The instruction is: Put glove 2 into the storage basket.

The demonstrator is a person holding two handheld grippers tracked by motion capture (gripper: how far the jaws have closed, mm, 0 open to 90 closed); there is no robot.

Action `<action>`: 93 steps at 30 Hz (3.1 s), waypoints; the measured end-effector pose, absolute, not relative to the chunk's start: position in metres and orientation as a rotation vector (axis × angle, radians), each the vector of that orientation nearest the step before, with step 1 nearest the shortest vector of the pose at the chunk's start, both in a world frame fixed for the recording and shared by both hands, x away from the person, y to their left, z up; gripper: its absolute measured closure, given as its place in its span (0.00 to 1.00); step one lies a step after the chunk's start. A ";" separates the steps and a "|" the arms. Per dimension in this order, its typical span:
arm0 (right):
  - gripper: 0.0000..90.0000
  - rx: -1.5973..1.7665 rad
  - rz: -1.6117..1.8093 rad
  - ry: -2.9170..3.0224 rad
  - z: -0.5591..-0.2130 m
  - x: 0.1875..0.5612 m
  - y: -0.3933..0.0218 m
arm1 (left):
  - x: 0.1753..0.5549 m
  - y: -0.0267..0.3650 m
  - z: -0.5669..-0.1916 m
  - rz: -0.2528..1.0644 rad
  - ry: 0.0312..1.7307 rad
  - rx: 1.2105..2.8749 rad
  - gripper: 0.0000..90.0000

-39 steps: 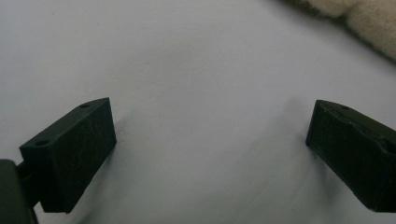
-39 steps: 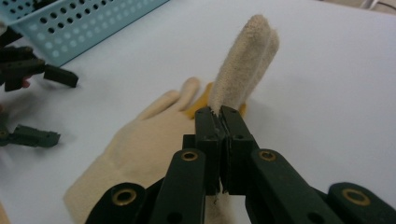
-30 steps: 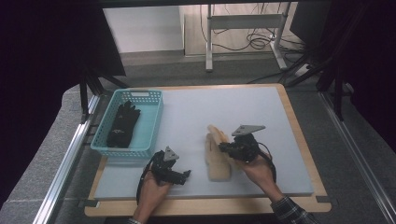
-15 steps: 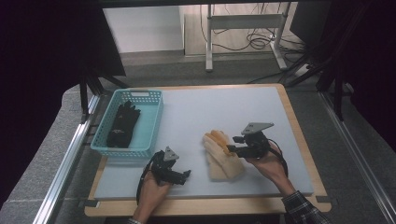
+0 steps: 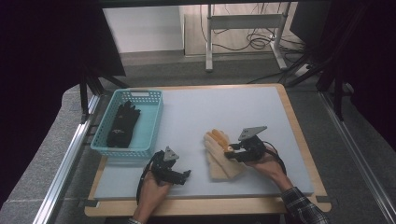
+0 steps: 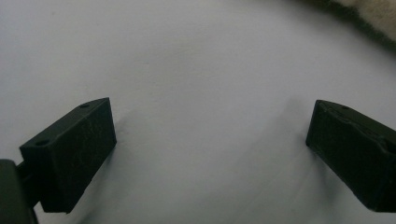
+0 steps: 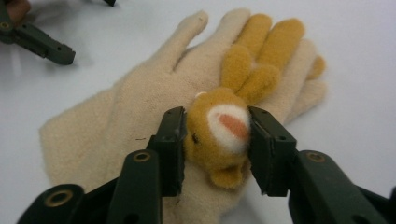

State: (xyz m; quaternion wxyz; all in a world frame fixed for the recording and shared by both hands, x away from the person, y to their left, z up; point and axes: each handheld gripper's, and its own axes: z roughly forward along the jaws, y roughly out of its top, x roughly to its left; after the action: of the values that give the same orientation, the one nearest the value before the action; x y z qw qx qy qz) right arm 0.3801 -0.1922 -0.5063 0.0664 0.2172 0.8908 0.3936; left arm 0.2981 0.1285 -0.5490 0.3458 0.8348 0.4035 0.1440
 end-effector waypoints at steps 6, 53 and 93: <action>0.67 0.799 1.156 2.579 -0.478 0.355 -0.182 | 0.298 0.129 -0.549 0.376 1.046 2.166 0.02; 0.94 0.914 1.215 2.614 -0.527 0.323 -0.182 | 0.291 0.149 -0.549 0.394 1.124 2.143 0.01; 0.46 1.060 1.106 2.340 -0.509 0.341 -0.234 | 0.291 0.160 -0.551 0.407 1.166 2.119 0.00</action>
State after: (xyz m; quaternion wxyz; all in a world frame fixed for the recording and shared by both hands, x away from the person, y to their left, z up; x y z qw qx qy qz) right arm 0.3412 -0.2336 -0.5093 0.1713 0.3734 0.8243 0.3895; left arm 0.2910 0.1599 -0.5514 0.3379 0.8131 0.4475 0.1563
